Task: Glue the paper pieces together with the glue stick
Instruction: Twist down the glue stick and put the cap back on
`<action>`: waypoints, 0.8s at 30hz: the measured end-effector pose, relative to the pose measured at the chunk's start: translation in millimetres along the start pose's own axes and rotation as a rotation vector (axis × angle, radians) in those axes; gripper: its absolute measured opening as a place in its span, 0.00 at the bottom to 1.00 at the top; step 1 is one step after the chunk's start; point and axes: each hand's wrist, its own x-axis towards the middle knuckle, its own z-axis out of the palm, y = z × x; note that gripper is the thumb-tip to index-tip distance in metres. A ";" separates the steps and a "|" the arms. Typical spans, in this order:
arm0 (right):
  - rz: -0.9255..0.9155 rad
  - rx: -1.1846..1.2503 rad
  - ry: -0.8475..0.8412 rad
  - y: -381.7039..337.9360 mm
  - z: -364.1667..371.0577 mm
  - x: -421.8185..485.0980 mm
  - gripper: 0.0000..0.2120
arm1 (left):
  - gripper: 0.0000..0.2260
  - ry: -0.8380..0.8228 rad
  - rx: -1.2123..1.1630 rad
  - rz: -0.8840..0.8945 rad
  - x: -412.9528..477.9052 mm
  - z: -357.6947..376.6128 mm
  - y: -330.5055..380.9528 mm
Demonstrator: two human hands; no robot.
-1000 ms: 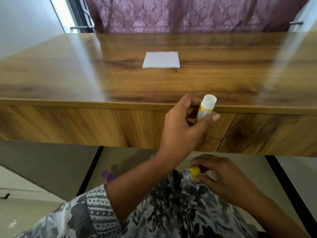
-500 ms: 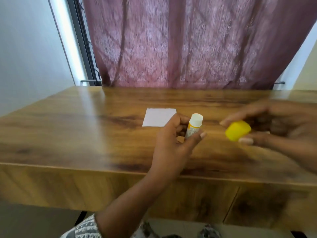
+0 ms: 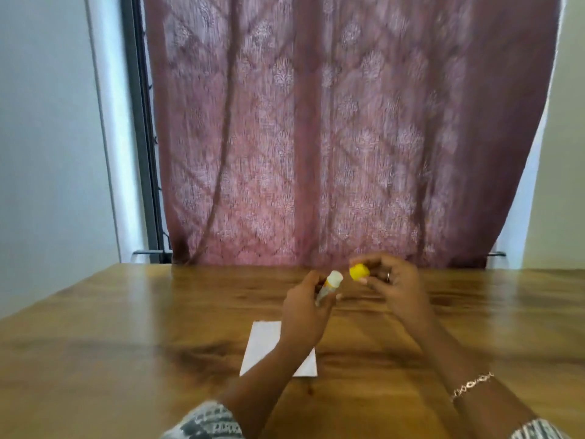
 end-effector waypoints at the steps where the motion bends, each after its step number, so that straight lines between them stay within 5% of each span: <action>1: 0.012 0.002 -0.012 9.2 3.0 -3.5 0.18 | 0.14 0.003 0.005 -0.009 -3.6 3.7 -5.9; 16: -0.007 0.087 -0.095 9.3 8.8 -9.3 0.14 | 0.11 -0.083 0.089 0.076 2.6 6.2 -22.7; 24: -0.051 -0.107 -0.155 7.8 12.0 -13.7 0.14 | 0.13 -0.139 0.131 0.082 0.6 4.4 -20.7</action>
